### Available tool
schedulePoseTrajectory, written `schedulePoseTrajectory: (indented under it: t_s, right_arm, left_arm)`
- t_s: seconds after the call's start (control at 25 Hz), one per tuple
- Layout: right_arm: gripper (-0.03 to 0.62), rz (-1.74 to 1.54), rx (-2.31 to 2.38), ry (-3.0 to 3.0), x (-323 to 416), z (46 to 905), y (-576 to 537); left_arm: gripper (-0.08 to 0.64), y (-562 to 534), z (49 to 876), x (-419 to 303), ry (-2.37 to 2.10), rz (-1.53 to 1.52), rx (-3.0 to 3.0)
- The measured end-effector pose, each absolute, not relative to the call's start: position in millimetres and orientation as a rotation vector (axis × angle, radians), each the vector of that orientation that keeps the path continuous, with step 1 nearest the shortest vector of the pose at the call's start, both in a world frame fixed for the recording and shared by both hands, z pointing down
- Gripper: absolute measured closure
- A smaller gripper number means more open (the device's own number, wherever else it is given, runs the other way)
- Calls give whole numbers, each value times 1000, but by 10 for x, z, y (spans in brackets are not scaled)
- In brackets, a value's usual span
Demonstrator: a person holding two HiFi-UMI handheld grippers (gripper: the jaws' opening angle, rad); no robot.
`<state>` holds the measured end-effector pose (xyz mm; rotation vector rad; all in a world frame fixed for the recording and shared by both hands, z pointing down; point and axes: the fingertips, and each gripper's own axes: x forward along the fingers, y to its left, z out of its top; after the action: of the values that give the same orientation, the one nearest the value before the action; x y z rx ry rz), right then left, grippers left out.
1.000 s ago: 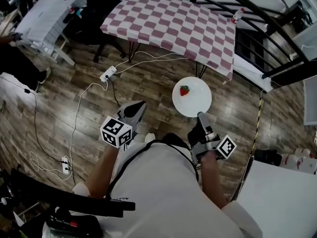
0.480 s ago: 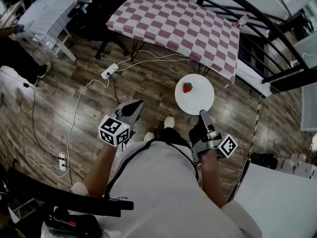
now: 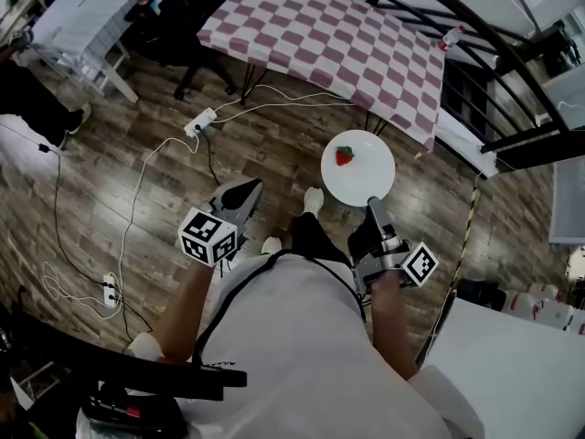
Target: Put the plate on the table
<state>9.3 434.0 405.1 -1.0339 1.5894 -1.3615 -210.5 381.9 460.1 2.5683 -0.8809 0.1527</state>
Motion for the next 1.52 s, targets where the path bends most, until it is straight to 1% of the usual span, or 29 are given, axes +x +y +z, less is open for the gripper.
schedulePoseTrajectory:
  t_s: [0.36,0.6,0.96,1.52]
  right_arm:
    - [574,-1378,-1009,1634,134,4047,4130]
    - [575,-1398,-984,1620,296,4120,3844]
    - [574,-1408,-982,1596,895,4280,3254]
    - [575,-1455,-916,1626,1646,4184,1897]
  left_arm:
    - [555,3725,4729,-2128,-943,123,2522]
    - [555,3501,4757,-1981,-959,152,2509]
    - [555,2835,4708,-1345,-950,210,2557]
    - [555,1654,4501,-564,-1018,224,2540]
